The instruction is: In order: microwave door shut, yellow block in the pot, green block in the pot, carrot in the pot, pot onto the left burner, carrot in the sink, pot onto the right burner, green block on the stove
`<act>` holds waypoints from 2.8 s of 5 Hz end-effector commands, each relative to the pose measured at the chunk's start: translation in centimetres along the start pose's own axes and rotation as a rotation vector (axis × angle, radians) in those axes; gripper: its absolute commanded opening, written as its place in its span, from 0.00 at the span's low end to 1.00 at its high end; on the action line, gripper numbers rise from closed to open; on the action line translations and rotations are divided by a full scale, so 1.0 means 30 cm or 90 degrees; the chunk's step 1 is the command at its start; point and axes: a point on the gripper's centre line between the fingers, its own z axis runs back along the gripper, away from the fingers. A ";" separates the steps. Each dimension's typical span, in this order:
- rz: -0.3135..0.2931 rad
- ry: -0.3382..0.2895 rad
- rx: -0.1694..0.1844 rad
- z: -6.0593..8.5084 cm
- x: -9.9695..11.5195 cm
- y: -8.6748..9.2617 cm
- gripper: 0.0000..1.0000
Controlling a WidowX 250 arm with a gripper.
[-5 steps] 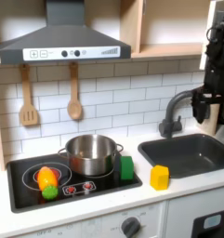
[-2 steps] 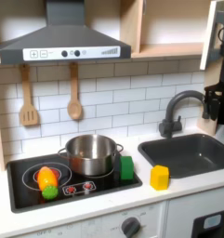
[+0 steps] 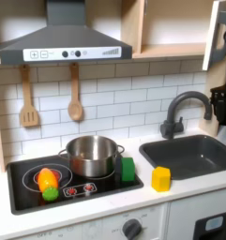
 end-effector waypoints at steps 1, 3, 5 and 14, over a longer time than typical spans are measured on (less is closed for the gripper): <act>-0.010 -0.014 -0.008 0.003 0.049 -0.021 1.00; 0.012 -0.022 0.005 0.011 0.074 0.019 1.00; 0.056 -0.030 0.020 0.027 0.081 0.080 1.00; 0.165 -0.069 0.085 0.096 0.214 0.260 1.00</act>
